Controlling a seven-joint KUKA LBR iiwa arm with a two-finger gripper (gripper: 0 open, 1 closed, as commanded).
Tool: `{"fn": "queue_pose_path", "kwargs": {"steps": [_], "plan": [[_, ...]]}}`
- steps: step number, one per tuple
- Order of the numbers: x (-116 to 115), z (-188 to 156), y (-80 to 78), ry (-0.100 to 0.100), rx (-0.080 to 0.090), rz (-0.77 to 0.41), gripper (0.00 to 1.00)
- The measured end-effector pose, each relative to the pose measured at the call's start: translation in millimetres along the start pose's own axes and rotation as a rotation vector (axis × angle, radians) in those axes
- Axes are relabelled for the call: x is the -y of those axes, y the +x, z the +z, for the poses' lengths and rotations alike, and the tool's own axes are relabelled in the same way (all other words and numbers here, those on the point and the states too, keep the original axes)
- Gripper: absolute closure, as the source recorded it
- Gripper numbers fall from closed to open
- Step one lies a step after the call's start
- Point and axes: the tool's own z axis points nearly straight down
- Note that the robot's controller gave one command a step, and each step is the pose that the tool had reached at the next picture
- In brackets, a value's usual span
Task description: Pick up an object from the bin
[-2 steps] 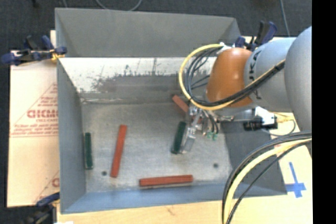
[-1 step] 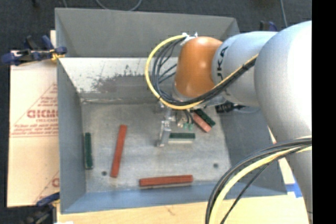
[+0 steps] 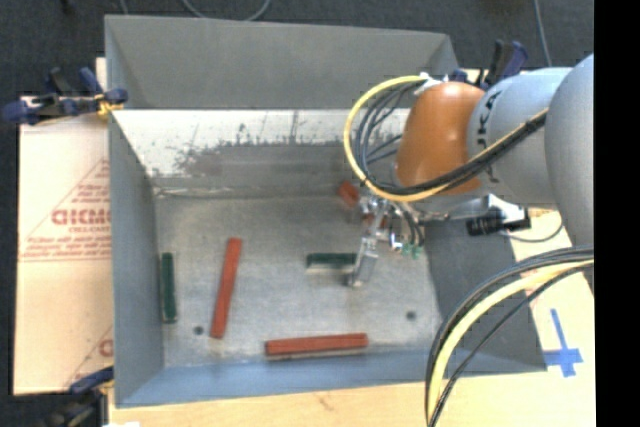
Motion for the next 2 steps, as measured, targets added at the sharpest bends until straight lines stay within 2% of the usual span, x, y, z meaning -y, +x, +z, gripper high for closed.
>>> {"fn": "queue_pose_path", "kwargs": {"steps": [1,2], "plan": [[-19.3,-2.6,8.9,-0.003,-0.003,0.08,0.0],[-18.9,-3.0,8.5,-0.003,-0.002,0.08,1.0]]}}
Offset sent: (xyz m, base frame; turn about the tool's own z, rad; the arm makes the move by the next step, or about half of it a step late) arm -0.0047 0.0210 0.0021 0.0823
